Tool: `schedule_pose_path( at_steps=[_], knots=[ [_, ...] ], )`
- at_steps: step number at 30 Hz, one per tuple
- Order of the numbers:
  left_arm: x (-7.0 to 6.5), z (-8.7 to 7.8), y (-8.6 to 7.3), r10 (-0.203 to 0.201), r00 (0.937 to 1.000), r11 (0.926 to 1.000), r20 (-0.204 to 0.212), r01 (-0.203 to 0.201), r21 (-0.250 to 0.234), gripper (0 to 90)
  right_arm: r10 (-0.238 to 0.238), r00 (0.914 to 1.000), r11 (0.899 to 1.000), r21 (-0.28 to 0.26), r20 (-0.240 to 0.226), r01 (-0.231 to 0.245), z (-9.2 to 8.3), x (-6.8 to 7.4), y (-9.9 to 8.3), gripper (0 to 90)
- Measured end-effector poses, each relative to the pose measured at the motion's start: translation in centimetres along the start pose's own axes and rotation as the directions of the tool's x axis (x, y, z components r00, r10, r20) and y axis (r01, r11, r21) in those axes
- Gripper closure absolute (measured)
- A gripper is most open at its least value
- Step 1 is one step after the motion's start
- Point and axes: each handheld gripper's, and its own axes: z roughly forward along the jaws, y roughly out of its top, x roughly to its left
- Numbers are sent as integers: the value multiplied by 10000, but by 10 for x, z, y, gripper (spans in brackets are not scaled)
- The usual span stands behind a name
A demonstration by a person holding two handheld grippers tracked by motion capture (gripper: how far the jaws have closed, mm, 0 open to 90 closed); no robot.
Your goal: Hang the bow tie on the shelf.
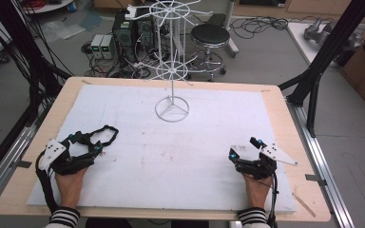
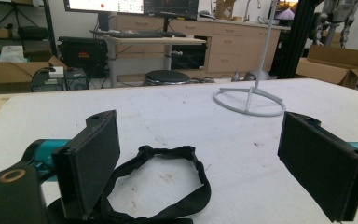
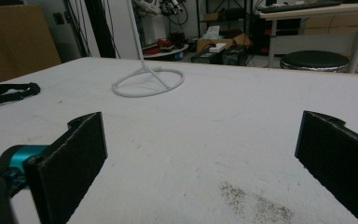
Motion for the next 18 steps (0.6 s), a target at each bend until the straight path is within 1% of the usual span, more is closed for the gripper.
schedule_pose_path(
  at_steps=[3,5,7,9,13,14,18],
  knots=[
    [-1,0,0,-7,10000,10000,-12,7,-11,132,-57,10000,10000,-70,58,57,0,-1,0,10],
    [0,0,0,1,10000,10000,-16,-1,5,133,29,10000,10000,-13,31,-28,0,0,0,11],
    [-1,0,0,-19,10000,10000,-36,19,27,133,-37,10000,10000,-63,36,38,0,-1,0,10],
    [-1,1,0,22,10000,10000,-36,-22,50,133,32,10000,10000,-59,39,-32,0,-1,0,10],
    [-1,0,0,44,9999,10000,-92,-44,-24,133,37,10000,10000,-71,8,-37,0,-1,0,10],
    [-1,0,0,-24,9999,10000,-103,23,-16,133,7,10000,10000,-69,-4,-7,0,-1,0,10],
    [-1,0,0,-86,9997,10000,-215,85,-39,135,-30,10000,10000,-16,-23,30,0,0,0,10]
  ],
)
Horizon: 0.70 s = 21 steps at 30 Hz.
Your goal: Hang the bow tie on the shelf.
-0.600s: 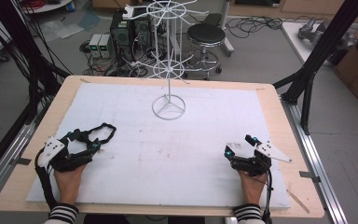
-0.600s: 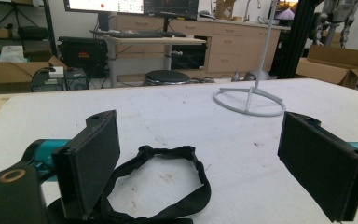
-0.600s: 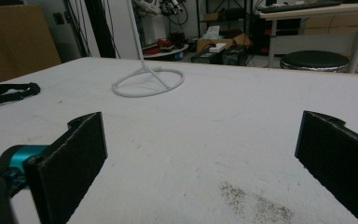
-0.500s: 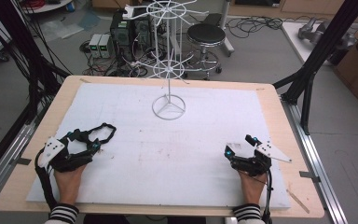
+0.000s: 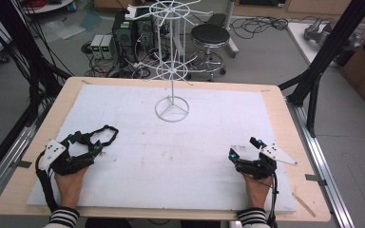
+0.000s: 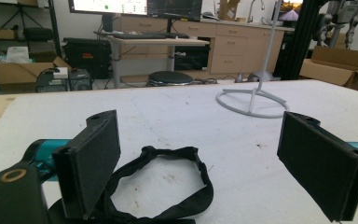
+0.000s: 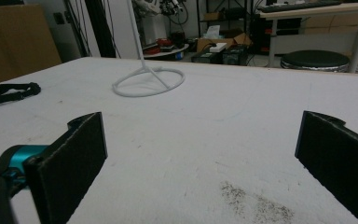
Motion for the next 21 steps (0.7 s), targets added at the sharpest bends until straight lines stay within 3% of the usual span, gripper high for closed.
schedule_pose_path(
  at_steps=[13,21],
  knots=[
    [0,-1,3,-49,10000,9999,84,48,109,133,-82,10000,10000,6,14,82,1,0,0,10],
    [4,1,28,426,9987,9983,279,-437,383,133,-73,10000,10000,24,4,73,1,0,0,10]
  ],
)
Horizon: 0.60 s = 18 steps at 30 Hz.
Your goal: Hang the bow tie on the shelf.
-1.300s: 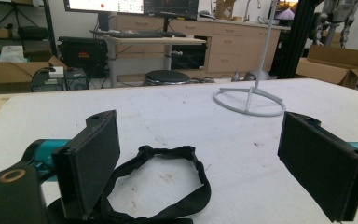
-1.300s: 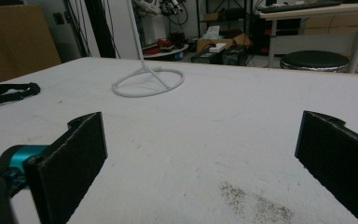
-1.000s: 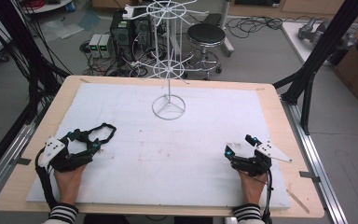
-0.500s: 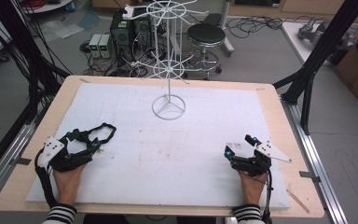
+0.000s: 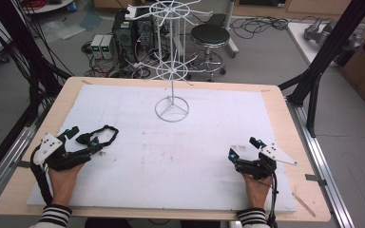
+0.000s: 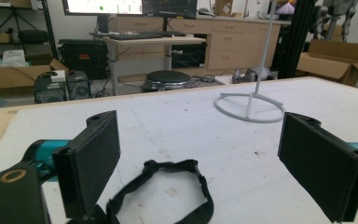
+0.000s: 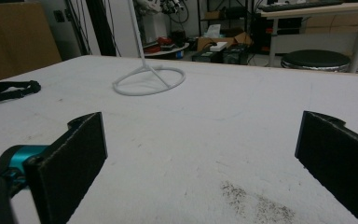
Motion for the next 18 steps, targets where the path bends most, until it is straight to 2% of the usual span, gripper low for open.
schedule_pose_path(
  at_steps=[1,2,3,4,6,8,9,10,11,13,14,15,16,17,18],
  knots=[
    [3,1,6,176,9998,9995,6,-176,253,133,16,10000,10000,-5,-23,-16,0,0,0,10],
    [3,1,6,176,9998,9995,6,-176,253,133,17,10000,10000,4,-9,-17,0,0,0,11],
    [5,2,12,338,9994,9977,15,-338,585,133,18,10000,10000,-4,-20,-18,0,0,0,10],
    [5,2,12,338,9994,9977,15,-338,585,133,18,10000,10000,-4,-20,-18,0,0,0,10],
    [10,4,19,449,9990,9912,17,-447,1242,133,26,10000,10000,1,-24,-26,0,0,0,10],
    [12,5,21,499,9988,9889,19,-497,1400,133,19,10000,10000,5,-11,-19,0,0,0,10],
    [15,6,24,616,9981,9834,49,-615,1706,133,34,10000,10000,3,-34,-34,0,0,0,10],
    [15,6,24,616,9981,9834,49,-615,1706,133,34,10000,10000,3,-34,-34,0,0,0,10],
    [16,8,27,679,9977,9803,46,-676,1858,133,60,10000,10000,-3,-47,-60,0,0,0,11],
    [22,12,34,769,9970,9707,99,-771,2276,133,23,10000,10000,-25,-51,-23,0,0,0,10],
    [22,12,34,769,9970,9707,99,-771,2276,133,34,10000,10000,-25,-58,-34,0,0,0,10],
    [24,15,38,823,9965,9652,163,-837,2479,133,34,10000,10000,-25,-59,-34,0,0,0,10],
    [24,15,38,823,9965,9652,163,-837,2479,134,34,10000,10000,-25,-59,-34,0,0,0,10],
    [27,20,42,977,9949,9550,254,-1009,2789,138,39,10000,10000,-29,-57,-40,0,0,0,10],
    [27,20,42,977,9949,9550,254,-1009,2789,139,39,10000,10000,-29,-57,-40,0,0,0,10]
  ],
)
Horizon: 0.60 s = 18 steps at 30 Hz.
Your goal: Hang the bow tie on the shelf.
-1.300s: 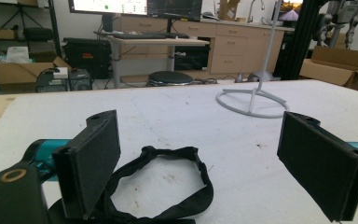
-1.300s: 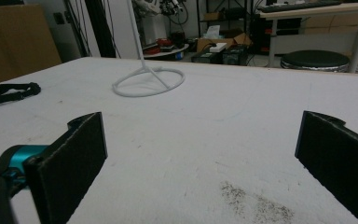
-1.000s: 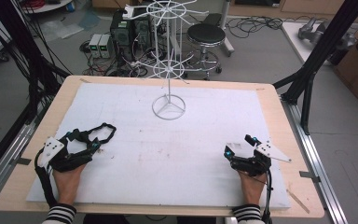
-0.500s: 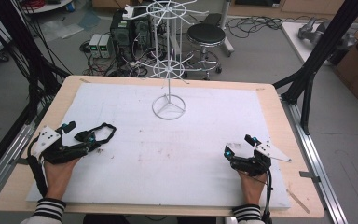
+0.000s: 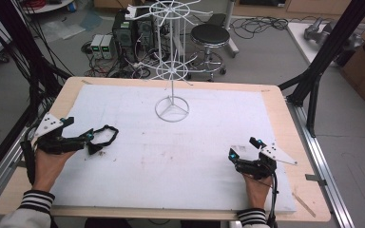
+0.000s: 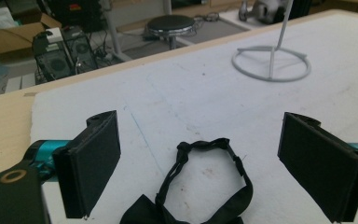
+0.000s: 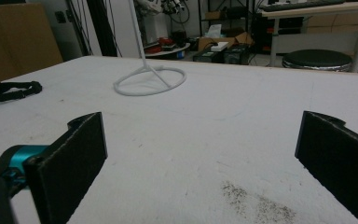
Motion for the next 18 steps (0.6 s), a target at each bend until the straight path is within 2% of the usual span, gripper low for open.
schedule_pose_path(
  at_steps=[1,2,3,4,5,6,7,8,9,10,11,12,13,14,15,16,17,18],
  knots=[
    [2,4,4,91,9999,9994,54,-93,324,139,35,10000,10000,25,9,-35,0,0,0,10],
    [2,4,4,91,9999,9994,54,-93,324,139,35,10000,10000,25,9,-35,0,0,0,10],
    [5,7,6,156,9998,9974,143,-165,696,141,16,10000,10000,8,-1,-16,0,0,0,10],
    [5,7,6,156,9998,9974,143,-165,696,146,16,10000,10000,8,-1,-16,0,0,0,10],
    [8,13,8,205,9993,9923,297,-240,1215,149,-11,10000,10000,4,6,11,0,0,0,10],
    [8,13,8,205,9993,9923,297,-240,1215,150,-11,10000,10000,4,6,11,0,0,0,10],
    [11,18,8,287,9987,9841,421,-356,1740,154,-16,10000,10000,6,5,16,0,0,0,10],
    [11,18,8,287,9987,9841,421,-356,1740,158,-16,10000,10000,6,5,16,0,0,0,10],
    [14,22,9,447,9975,9747,543,-554,2166,168,16,10000,10000,25,16,-16,0,0,0,10],
    [14,22,9,447,9975,9747,543,-554,2166,179,16,10000,10000,25,16,-16,0,0,0,10],
    [16,26,9,698,9959,9676,580,-817,2388,188,20,10000,10000,23,15,-20,0,0,0,10],
    [16,26,9,698,9959,9676,580,-817,2388,191,15,10000,10000,24,26,-15,0,0,0,10],
    [17,30,9,796,9947,9575,656,-946,2725,196,16,10000,10000,25,28,-16,0,0,0,10],
    [17,30,9,796,9947,9575,656,-946,2725,196,16,10000,10000,25,28,-16,0,0,0,10],
    [20,34,11,961,9929,9450,704,-1132,3068,196,-12,10000,10000,36,19,12,0,0,0,10],
    [20,34,11,961,9929,9450,704,-1132,3068,199,-12,10000,10000,36,19,12,0,0,0,10],
    [23,38,11,990,9922,9364,756,-1186,3302,202,-22,10000,10000,43,30,22,0,0,0,10],
    [23,38,11,990,9922,9364,756,-1186,3302,202,-22,10000,10000,43,30,22,0,0,0,10]
  ],
)
